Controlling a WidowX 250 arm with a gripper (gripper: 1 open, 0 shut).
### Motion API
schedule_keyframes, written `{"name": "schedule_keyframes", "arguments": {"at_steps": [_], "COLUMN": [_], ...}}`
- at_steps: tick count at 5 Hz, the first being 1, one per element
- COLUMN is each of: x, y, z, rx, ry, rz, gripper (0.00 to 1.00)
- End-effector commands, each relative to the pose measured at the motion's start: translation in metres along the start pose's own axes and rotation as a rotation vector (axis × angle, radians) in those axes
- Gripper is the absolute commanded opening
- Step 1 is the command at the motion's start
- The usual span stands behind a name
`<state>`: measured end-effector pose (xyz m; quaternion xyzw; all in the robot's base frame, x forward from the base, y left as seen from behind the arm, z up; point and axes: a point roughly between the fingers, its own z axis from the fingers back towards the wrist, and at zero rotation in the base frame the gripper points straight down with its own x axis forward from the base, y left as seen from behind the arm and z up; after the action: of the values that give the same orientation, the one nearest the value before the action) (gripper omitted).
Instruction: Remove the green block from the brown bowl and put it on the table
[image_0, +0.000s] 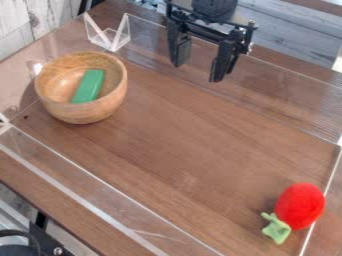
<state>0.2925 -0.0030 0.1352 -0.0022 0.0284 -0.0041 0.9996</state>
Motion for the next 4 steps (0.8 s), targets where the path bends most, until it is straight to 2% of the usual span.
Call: {"name": "schedule_keyframes", "arguments": {"at_steps": [1, 2, 3, 4], "x": [-0.001, -0.004, -0.009, -0.019], "y": [0.008, 0.022, 0.057, 0.085], "z": [-0.004, -0.011, -0.014, -0.014], "rx": [-0.018, -0.036, -0.059, -0.087], "ry": [0.011, 0.019, -0.001, -0.021], "rz": [0.055, 0.108, 0.185, 0.257], "gripper": [1.00, 1.00, 1.00, 1.00]}}
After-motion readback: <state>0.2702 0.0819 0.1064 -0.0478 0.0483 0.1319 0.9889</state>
